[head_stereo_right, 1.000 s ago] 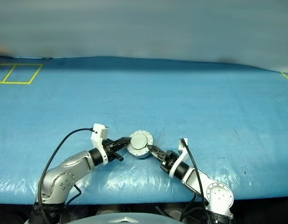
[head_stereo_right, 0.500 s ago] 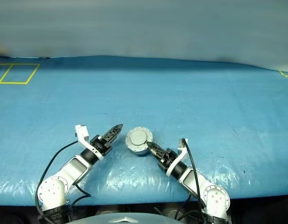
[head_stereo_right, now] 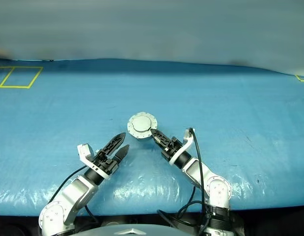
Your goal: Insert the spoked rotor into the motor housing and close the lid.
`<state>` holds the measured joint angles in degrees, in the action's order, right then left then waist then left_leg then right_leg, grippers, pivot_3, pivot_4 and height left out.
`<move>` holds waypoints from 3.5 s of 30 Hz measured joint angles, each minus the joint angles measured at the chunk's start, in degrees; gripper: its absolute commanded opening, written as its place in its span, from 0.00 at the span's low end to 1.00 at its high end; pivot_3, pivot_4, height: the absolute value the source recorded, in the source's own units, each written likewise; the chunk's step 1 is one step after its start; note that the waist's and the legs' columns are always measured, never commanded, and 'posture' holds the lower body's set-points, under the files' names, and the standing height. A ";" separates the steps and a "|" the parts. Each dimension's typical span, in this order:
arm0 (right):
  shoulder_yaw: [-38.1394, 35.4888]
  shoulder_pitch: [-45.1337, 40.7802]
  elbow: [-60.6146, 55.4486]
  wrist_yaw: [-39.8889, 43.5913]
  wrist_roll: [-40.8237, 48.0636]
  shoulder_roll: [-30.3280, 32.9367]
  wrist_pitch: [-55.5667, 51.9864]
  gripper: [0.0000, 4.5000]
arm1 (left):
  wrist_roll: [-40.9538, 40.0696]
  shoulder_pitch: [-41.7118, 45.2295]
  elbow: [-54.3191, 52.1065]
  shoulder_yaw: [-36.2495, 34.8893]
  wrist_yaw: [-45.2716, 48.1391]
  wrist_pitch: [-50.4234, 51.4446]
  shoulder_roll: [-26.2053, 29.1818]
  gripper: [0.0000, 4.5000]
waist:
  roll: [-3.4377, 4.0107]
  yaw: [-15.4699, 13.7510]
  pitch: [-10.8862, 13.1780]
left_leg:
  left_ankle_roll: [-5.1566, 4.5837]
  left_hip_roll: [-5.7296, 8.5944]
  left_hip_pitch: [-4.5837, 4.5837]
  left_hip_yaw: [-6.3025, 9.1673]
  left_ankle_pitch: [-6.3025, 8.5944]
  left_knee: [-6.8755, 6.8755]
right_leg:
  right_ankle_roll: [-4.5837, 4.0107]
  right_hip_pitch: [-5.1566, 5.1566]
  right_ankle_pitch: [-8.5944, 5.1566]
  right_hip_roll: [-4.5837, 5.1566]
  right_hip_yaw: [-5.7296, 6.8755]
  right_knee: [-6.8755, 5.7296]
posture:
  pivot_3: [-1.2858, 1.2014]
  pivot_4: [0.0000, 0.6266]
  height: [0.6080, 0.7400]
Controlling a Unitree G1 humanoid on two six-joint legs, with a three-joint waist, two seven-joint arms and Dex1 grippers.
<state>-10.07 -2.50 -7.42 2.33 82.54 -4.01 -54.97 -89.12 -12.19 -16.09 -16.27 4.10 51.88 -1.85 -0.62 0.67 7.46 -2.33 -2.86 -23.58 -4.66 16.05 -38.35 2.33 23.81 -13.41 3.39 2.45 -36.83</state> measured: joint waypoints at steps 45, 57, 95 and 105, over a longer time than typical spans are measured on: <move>18.09 7.38 -18.38 11.15 -45.46 18.04 25.24 1.00 | 18.40 19.63 20.27 -1.34 5.02 -9.18 5.66 0.52 | 0.08 -0.20 -0.04 | -0.29 0.31 -0.14 0.00 -0.10 -0.71 | -0.05 -0.13 0.17 0.00 -0.01 -0.08 | 0.52 0.24 1.00; 26.12 13.38 -9.30 10.68 -74.39 18.32 49.55 1.00 | 27.85 44.73 45.92 -5.64 7.48 -15.05 6.06 0.52 | -0.54 -0.44 0.34 | -0.06 0.34 -0.21 -0.12 -0.23 -0.76 | 0.42 -0.11 0.40 0.01 -0.01 0.02 | 0.52 0.24 1.00; 25.31 14.69 -5.63 15.95 -76.92 12.31 51.07 1.00 | 64.22 7.55 8.18 12.55 16.10 -33.51 16.23 0.99 | 0.15 -0.11 -0.14 | 0.12 -0.20 0.66 -0.26 -0.16 -0.56 | -0.61 -0.26 0.17 0.65 -0.07 -0.31 | 0.52 0.24 1.00; 24.82 17.39 -5.64 13.36 -77.98 10.60 52.03 1.00 | 79.33 2.72 12.12 17.23 16.06 -60.42 13.16 0.99 | 0.16 -0.11 -0.12 | -0.22 -0.18 -0.02 -0.30 -0.03 -0.62 | -0.53 -0.01 0.19 0.58 0.02 -0.10 | 0.52 0.24 1.00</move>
<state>14.75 14.89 -13.06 15.69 4.55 6.59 -2.93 -9.79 -9.47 -3.97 0.96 20.16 -8.54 11.31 -0.46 0.56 7.34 -2.54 -3.04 -23.60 -4.96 16.02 -38.96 1.80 23.80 -13.22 3.97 2.47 -36.93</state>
